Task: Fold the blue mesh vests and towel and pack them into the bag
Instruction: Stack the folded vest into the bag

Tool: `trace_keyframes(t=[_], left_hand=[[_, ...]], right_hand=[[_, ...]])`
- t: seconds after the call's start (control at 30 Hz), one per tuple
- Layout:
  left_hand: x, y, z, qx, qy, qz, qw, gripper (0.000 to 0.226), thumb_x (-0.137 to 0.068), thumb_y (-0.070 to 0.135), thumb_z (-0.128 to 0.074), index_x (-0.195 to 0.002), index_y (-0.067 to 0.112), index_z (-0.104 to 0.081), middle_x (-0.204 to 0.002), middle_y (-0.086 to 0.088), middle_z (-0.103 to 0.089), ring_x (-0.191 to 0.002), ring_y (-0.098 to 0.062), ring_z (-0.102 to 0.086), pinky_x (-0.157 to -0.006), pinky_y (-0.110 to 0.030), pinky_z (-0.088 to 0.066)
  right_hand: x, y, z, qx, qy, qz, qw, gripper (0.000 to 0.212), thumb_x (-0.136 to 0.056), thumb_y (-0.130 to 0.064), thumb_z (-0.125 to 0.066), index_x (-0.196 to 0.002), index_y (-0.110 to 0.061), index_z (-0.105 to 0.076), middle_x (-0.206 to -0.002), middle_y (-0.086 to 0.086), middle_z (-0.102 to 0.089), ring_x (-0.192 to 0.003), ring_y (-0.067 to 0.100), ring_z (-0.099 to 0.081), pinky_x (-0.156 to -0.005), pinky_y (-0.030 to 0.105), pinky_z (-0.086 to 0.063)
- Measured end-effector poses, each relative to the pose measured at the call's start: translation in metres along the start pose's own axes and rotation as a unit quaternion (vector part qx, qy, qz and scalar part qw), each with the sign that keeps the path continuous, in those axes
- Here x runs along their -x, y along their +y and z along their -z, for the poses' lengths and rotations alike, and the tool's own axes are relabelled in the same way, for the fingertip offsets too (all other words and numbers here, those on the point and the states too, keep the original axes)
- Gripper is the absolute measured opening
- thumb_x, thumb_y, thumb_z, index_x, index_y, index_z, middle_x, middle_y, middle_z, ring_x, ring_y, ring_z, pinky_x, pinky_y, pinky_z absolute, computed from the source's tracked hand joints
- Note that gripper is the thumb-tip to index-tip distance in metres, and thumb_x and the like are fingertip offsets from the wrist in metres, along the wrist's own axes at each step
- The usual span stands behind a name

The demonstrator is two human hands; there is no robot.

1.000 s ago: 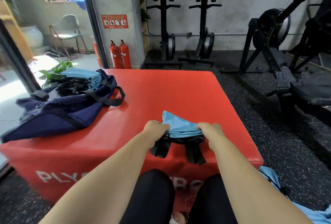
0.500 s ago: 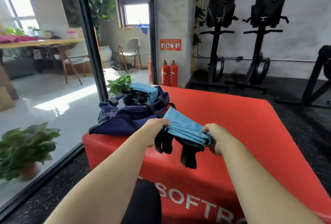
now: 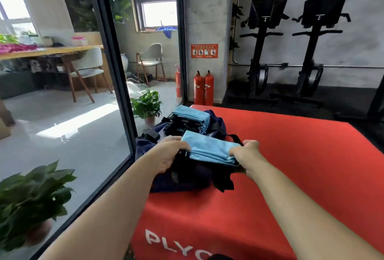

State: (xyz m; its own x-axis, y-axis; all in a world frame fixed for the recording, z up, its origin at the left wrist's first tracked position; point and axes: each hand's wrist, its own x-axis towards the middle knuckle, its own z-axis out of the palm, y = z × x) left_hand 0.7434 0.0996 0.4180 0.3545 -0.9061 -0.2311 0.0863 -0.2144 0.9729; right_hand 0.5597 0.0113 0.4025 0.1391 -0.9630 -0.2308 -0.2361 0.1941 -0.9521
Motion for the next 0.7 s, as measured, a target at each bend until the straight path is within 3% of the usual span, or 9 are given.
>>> trace_keyframes(t=[0.1, 0.17, 0.23, 0.3, 0.4, 0.43, 0.5, 0.57, 0.7], left_hand=[[-0.041, 0.029, 0.033, -0.042, 0.054, -0.036, 0.997, 0.036, -0.083, -0.006, -0.062, -0.116, 0.008, -0.055, -0.103, -0.019, -0.064, -0.084, -0.031, -0.062, -0.085, -0.046, -0.054], [-0.067, 0.045, 0.054, -0.112, 0.117, -0.070, 0.984, 0.046, -0.083, 0.003, -0.067, -0.122, 0.016, -0.047, -0.107, -0.011, -0.060, -0.084, -0.023, -0.062, -0.080, -0.040, -0.055], [-0.090, 0.056, 0.073, -0.168, 0.152, -0.102, 0.969, 0.045, -0.083, 0.007, -0.067, -0.121, 0.020, -0.046, -0.106, -0.009, -0.059, -0.083, -0.021, -0.061, -0.078, -0.038, -0.055], [-0.111, 0.059, 0.090, -0.194, 0.161, -0.107, 0.962, 0.039, -0.087, 0.005, -0.062, -0.120, 0.019, -0.046, -0.101, -0.009, -0.057, -0.073, -0.021, -0.057, -0.066, -0.035, -0.053], [-0.142, 0.048, 0.114, -0.236, 0.157, -0.078, 0.956, 0.029, -0.091, 0.001, -0.055, -0.117, 0.014, -0.052, -0.107, -0.013, -0.054, -0.075, -0.021, -0.055, -0.061, -0.030, -0.048], [-0.151, 0.039, 0.119, -0.258, 0.151, -0.066, 0.952, 0.026, -0.091, 0.000, -0.055, -0.115, 0.011, -0.056, -0.109, -0.013, -0.054, -0.076, -0.019, -0.054, -0.061, -0.025, -0.046], [-0.169, 0.017, 0.120, -0.305, 0.129, -0.045, 0.942, 0.019, -0.091, -0.002, -0.055, -0.104, 0.009, -0.066, -0.109, -0.009, -0.059, -0.083, -0.017, -0.053, -0.061, -0.015, -0.039], [-0.185, -0.003, 0.113, -0.337, 0.101, -0.033, 0.936, 0.025, -0.090, -0.003, -0.055, -0.082, 0.014, -0.071, -0.104, -0.009, -0.067, -0.089, -0.019, -0.059, -0.062, -0.011, -0.040], [-0.210, -0.016, 0.100, -0.346, 0.073, -0.013, 0.935, 0.039, -0.087, -0.009, -0.046, -0.076, 0.014, -0.075, -0.085, -0.001, -0.068, -0.071, -0.008, -0.057, -0.055, -0.008, -0.042]], right_hand=[[-0.029, -0.034, -0.031, 0.034, 0.018, 0.063, 0.997, 0.056, -0.084, -0.002, -0.060, -0.131, -0.006, -0.032, -0.110, 0.008, -0.043, -0.096, 0.023, -0.049, -0.083, 0.031, -0.044], [-0.052, -0.056, -0.056, 0.016, 0.014, 0.088, 0.996, 0.042, -0.085, -0.001, -0.058, -0.119, -0.012, -0.035, -0.097, 0.002, -0.042, -0.084, 0.019, -0.047, -0.072, 0.028, -0.042], [-0.077, -0.072, -0.085, -0.015, 0.033, 0.082, 0.996, 0.028, -0.086, -0.005, -0.057, -0.101, -0.019, -0.037, -0.086, -0.001, -0.043, -0.078, 0.020, -0.049, -0.073, 0.031, -0.048], [-0.094, -0.080, -0.115, -0.094, 0.015, 0.015, 0.995, 0.013, -0.093, -0.010, -0.051, -0.099, -0.018, -0.042, -0.091, 0.003, -0.047, -0.074, 0.022, -0.050, -0.073, 0.033, -0.048], [-0.129, -0.062, -0.157, -0.113, -0.076, -0.049, 0.989, 0.039, -0.090, -0.005, -0.049, -0.128, -0.010, -0.045, -0.122, 0.010, -0.054, -0.094, 0.024, -0.054, -0.082, 0.036, -0.050], [-0.135, -0.053, -0.166, -0.076, -0.090, -0.037, 0.992, 0.041, -0.087, -0.003, -0.050, -0.127, -0.009, -0.045, -0.126, 0.011, -0.054, -0.097, 0.023, -0.053, -0.079, 0.033, -0.049], [-0.147, -0.031, -0.170, 0.041, -0.067, 0.025, 0.997, 0.024, -0.084, -0.001, -0.050, -0.105, -0.012, -0.052, -0.111, 0.010, -0.057, -0.094, 0.024, -0.053, -0.076, 0.028, -0.046], [-0.154, -0.017, -0.165, 0.190, -0.054, 0.085, 0.977, 0.017, -0.085, -0.005, -0.049, -0.084, -0.021, -0.054, -0.099, 0.006, -0.060, -0.098, 0.027, -0.059, -0.085, 0.031, -0.048], [-0.162, -0.011, -0.154, 0.415, -0.066, 0.139, 0.897, 0.024, -0.088, -0.012, -0.048, -0.101, -0.025, -0.064, -0.117, 0.002, -0.064, -0.112, 0.027, -0.058, -0.087, 0.031, -0.044]])
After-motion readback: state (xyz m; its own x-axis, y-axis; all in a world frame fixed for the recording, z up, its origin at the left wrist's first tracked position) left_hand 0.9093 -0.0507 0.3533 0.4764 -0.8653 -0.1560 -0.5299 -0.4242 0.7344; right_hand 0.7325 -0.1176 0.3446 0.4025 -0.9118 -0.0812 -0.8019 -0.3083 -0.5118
